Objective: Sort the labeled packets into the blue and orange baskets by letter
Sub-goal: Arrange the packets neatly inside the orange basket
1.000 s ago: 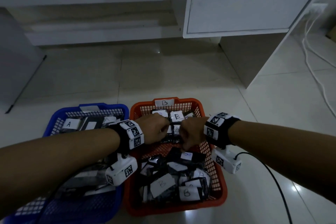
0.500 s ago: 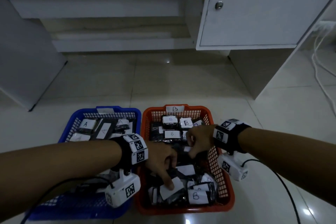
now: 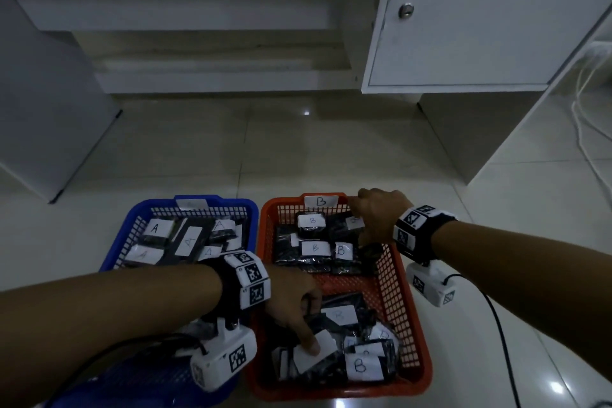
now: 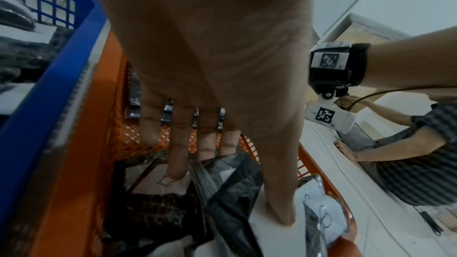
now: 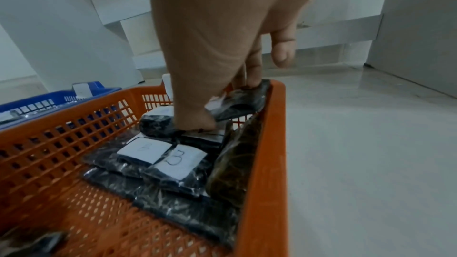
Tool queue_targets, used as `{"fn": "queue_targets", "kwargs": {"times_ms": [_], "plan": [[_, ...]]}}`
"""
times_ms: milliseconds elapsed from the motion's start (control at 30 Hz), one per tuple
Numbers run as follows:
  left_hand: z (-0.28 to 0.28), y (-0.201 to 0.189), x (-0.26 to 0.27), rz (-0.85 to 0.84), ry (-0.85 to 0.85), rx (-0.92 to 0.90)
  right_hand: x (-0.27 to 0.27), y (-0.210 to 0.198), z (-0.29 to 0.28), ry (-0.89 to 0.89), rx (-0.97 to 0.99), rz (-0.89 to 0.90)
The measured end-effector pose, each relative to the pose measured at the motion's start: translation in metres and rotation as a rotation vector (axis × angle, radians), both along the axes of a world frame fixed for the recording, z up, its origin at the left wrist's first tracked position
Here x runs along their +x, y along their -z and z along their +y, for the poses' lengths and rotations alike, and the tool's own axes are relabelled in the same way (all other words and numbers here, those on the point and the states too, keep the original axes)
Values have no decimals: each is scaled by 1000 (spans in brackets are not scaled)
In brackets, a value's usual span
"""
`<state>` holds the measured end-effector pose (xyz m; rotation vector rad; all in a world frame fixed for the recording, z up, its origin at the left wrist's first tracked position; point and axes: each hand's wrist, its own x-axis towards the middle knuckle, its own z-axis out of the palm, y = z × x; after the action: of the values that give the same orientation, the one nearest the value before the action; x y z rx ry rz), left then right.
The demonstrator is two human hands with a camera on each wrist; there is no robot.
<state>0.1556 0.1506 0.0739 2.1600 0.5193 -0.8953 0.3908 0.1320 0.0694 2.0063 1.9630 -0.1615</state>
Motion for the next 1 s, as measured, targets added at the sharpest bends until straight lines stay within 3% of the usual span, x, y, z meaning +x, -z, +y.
{"fn": "queue_targets", "kwargs": {"times_ms": [333,500,733,867,1000], "plan": [[2,8,-3,20,-11,-44,-10,3,-1,145,-50,224],[6,5,1,18,-28,-47,-19,16,-4,248,23,251],[55,12,25,-296,-205,371,-32,26,-2,478,-44,374],[71,26,35,-192,-281,400,-30,34,-3,536,-46,406],[70,38,38,-201,-295,377,-26,38,-3,536,-31,440]]}}
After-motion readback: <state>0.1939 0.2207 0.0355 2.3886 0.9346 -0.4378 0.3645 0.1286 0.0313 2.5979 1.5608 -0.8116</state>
